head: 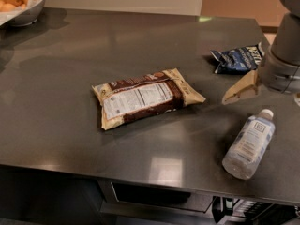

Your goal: Place blue plastic bottle upright

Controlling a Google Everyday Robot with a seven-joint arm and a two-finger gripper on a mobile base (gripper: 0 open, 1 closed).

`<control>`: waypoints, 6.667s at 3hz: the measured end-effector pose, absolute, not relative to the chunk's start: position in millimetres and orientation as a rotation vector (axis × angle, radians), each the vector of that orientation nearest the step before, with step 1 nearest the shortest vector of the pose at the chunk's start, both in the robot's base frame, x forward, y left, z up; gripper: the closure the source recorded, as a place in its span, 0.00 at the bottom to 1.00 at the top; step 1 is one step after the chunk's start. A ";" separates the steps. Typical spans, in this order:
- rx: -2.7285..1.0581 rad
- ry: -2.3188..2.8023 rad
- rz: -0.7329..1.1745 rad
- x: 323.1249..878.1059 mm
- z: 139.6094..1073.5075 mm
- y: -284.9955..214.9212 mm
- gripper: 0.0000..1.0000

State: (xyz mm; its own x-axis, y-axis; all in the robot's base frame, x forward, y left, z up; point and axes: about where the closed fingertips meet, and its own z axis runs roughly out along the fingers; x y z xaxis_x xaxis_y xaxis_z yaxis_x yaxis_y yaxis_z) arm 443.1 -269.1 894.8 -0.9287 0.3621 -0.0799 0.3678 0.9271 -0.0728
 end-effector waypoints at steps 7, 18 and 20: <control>0.314 3.020 0.054 431.9 880.5 -233.1 1.00; -0.970 1.930 0.849 462.3 967.9 -181.4 1.00; -0.991 1.650 1.032 445.2 962.4 -174.9 1.00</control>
Offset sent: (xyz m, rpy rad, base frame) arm -0.0482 0.0151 -0.0510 0.1388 0.0952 -0.2218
